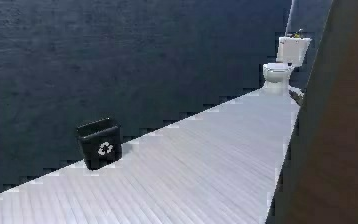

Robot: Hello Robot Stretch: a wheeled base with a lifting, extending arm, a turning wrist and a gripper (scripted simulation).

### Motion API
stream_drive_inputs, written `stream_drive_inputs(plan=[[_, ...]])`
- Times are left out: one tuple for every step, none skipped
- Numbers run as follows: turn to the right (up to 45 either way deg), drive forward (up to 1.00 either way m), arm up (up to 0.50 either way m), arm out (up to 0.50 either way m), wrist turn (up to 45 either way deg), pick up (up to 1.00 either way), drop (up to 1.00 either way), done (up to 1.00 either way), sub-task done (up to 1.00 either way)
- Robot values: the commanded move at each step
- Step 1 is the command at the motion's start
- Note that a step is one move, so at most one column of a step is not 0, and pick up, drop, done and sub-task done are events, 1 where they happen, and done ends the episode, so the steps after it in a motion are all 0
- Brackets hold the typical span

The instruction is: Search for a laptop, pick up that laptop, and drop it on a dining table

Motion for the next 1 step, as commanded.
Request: stream_drive_inputs(plan=[[-45.0,0.0,0.0,0.0,0.0,0.0,0.0,0.0,0.0]])
